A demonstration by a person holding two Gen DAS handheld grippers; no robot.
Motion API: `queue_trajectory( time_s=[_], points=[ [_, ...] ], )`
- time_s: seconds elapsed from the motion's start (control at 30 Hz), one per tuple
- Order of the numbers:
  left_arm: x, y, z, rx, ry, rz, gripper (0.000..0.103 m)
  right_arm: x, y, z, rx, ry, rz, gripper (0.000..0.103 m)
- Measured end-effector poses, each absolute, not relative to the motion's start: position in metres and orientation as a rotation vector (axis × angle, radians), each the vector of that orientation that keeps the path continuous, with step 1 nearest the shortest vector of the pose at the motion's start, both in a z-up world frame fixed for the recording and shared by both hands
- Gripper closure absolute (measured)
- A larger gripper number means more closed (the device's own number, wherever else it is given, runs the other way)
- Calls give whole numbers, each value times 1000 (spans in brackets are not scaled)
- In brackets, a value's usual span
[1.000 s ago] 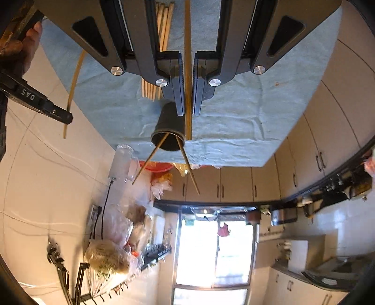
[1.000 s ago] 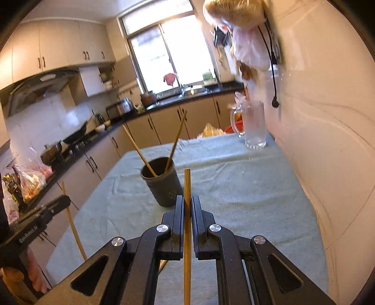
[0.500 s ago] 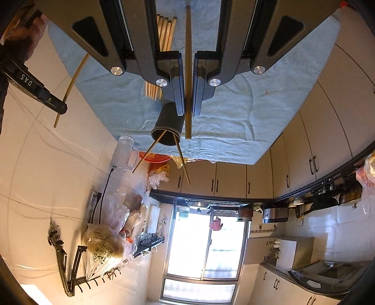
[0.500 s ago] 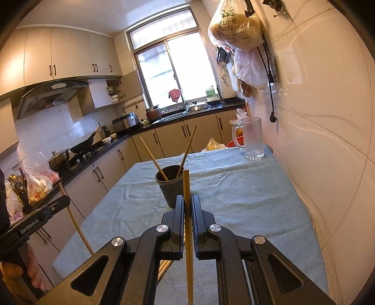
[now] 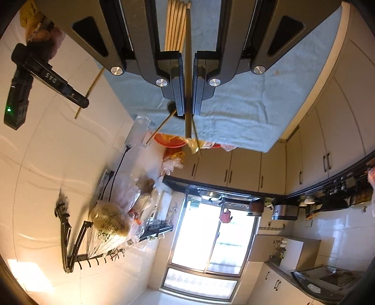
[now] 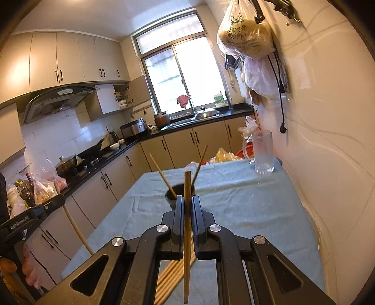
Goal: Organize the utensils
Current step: 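Lift both held chopsticks and carry them above the black holder cup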
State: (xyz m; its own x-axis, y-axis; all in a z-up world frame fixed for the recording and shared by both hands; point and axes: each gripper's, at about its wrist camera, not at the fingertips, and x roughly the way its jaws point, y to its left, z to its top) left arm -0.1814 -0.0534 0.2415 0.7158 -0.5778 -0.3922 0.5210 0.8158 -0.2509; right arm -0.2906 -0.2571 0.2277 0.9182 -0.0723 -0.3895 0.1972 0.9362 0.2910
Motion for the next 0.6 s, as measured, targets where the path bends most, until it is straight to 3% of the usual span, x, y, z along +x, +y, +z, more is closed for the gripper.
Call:
queue_trajectory(
  time_s=[0.27, 0.6],
  points=[
    [-120, -90, 285, -172, 421, -627, 98, -239, -287, 268, 368, 281, -144, 97],
    [-39, -147, 299, -245, 366, -566, 98, -157, -311, 288, 448, 151, -177, 97]
  ],
)
